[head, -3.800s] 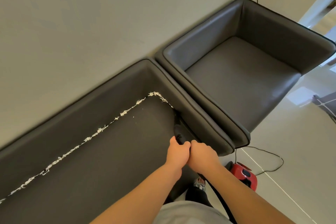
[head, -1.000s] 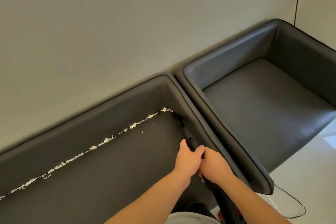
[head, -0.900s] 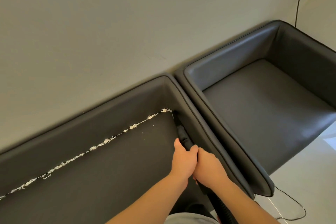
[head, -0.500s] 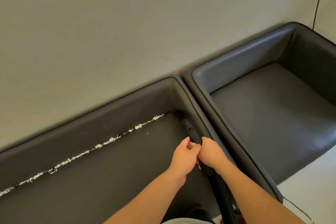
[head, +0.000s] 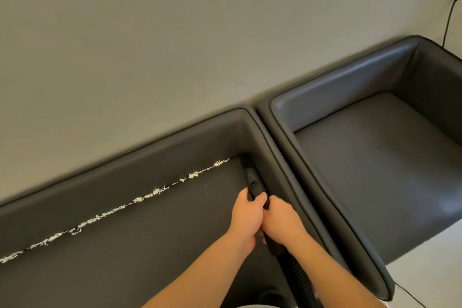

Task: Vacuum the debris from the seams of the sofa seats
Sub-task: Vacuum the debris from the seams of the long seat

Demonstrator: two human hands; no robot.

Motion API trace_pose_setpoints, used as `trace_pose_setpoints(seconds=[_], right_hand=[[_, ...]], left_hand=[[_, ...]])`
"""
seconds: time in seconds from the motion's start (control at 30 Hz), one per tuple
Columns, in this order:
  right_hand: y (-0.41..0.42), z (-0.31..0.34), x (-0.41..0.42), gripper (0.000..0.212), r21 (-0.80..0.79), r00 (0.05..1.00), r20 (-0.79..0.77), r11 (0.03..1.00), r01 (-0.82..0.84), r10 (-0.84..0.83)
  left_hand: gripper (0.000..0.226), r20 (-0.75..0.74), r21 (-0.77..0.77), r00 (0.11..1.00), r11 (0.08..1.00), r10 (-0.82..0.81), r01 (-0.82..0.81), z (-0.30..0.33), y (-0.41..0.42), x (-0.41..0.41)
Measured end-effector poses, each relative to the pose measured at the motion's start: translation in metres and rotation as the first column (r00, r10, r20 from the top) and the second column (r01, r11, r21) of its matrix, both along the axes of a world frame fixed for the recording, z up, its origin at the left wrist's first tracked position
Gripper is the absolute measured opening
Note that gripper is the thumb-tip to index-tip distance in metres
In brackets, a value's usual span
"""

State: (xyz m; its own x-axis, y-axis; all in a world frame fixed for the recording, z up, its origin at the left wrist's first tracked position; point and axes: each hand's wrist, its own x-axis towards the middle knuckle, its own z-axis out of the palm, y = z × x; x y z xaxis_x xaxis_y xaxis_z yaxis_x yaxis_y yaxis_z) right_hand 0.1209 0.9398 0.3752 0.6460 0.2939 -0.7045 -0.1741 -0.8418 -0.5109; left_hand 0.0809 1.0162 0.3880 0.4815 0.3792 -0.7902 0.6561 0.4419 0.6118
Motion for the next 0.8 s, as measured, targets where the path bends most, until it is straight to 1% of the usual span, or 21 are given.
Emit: trace_pose_setpoints(seconds=[0.07, 0.17, 0.23, 0.3, 0.37, 0.47, 0.63, 0.8], right_hand=[[-0.004, 0.002, 0.021, 0.03, 0.08, 0.991, -0.049, 0.989, 0.127, -0.123], [-0.009, 0.015, 0.062, 0.038, 0.209, 0.935, -0.193, 0.918, 0.336, -0.298], [-0.009, 0.025, 0.09, 0.04, 0.244, 0.909, -0.231, 0.884, 0.4, -0.348], [-0.004, 0.028, 0.115, 0.04, 0.24, 0.886, -0.273, 0.865, 0.44, -0.375], [0.008, 0.027, 0.136, 0.044, 0.211, 0.89, -0.284, 0.882, 0.422, -0.358], [0.037, 0.03, 0.162, 0.049, 0.189, 0.916, -0.255, 0.913, 0.362, -0.311], [0.077, 0.04, 0.173, 0.032, 0.175, 0.962, -0.193, 0.958, 0.225, -0.191], [0.078, 0.034, 0.152, 0.034, 0.166, 0.97, -0.155, 0.963, 0.21, -0.185]], left_hand=[[0.044, 0.036, -0.018, 0.999, 1.0, -0.024, 0.024, 0.006, 0.001, 0.018], [0.039, 0.093, -0.042, 0.994, 0.998, -0.05, 0.054, 0.015, -0.002, 0.048], [0.037, 0.136, -0.045, 0.986, 0.993, -0.099, 0.106, 0.017, -0.003, 0.064], [0.03, 0.179, -0.053, 0.975, 0.988, -0.13, 0.142, 0.02, -0.003, 0.075], [0.032, 0.219, -0.056, 0.967, 0.987, -0.133, 0.148, 0.022, 0.0, 0.081], [0.042, 0.278, -0.096, 0.958, 0.99, -0.075, 0.105, 0.024, 0.011, 0.091], [0.038, 0.294, -0.187, 0.953, 0.982, 0.071, -0.016, 0.026, 0.026, 0.097], [0.04, 0.285, -0.241, 0.946, 0.967, 0.154, -0.085, 0.017, 0.021, 0.078]])
